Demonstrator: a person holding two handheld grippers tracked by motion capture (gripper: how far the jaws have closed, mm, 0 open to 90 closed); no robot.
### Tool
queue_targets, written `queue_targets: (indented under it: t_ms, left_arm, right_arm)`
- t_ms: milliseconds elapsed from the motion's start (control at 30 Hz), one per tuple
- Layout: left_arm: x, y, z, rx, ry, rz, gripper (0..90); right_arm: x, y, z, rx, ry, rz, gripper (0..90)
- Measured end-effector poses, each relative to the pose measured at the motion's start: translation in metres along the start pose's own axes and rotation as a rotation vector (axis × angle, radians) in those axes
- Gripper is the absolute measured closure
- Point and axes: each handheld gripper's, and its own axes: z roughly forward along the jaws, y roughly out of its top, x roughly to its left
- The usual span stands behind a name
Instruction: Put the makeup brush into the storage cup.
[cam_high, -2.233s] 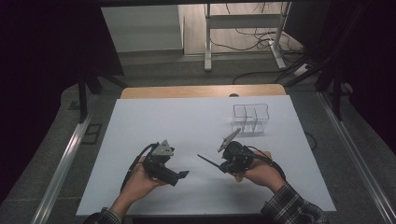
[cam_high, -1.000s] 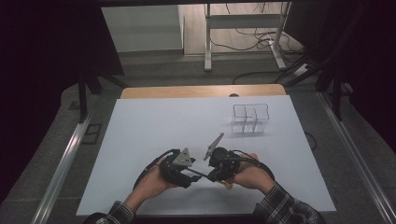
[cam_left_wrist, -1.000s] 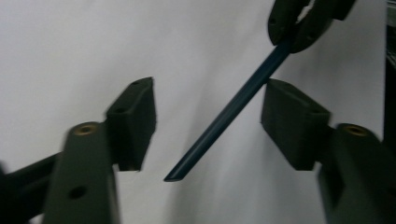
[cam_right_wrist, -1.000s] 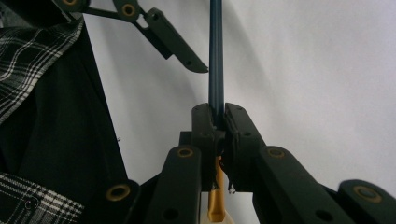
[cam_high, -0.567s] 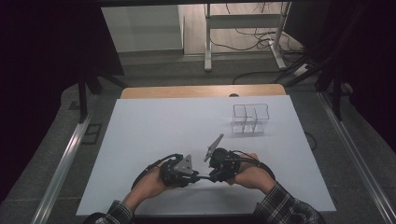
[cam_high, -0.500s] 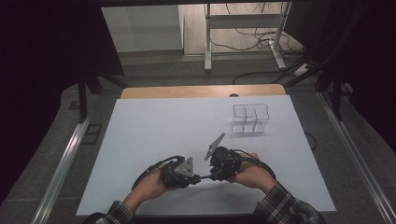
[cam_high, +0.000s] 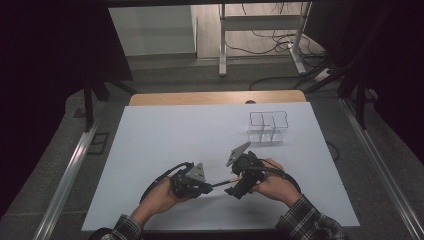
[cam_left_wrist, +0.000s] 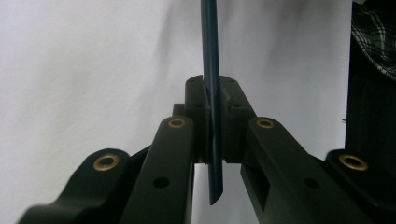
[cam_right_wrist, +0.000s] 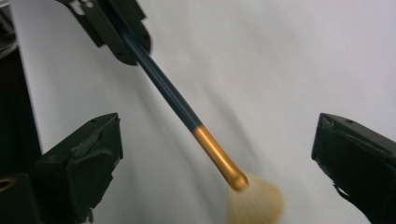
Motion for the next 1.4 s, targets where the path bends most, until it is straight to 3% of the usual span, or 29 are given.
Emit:
queue_targets:
  t_ms: [433, 467, 600, 933, 1033, 1400]
  left_arm:
    - [0.004, -0.010, -0.014, -0.057, 0.013, -0.056, 84.3]
    - [0.004, -0.012, -0.016, -0.076, 0.011, -0.078, 84.3]
    - [0.005, -0.017, -0.020, -0.102, 0.015, -0.101, 84.2]
    - [0.003, -0.025, -0.027, -0.165, 0.024, -0.152, 84.2]
    - [0.003, -0.026, -0.029, -0.172, 0.026, -0.158, 84.1]
    - [0.006, -0.033, -0.039, -0.281, -0.001, -0.216, 84.2]
  right_arm:
    - [-0.010, -0.023, -0.011, -0.098, -0.051, 0.060, 0.3]
    - [-0.011, -0.027, -0.011, -0.115, -0.060, 0.069, 0.3]
    - [-0.012, -0.034, -0.014, -0.142, -0.070, 0.088, 0.1]
    - [-0.019, -0.062, -0.022, -0.182, -0.092, 0.137, 0.0]
    - [-0.019, -0.068, -0.025, -0.205, -0.089, 0.159, 0.0]
    - [-0.019, -0.071, -0.026, -0.257, -0.065, 0.194, 0.0]
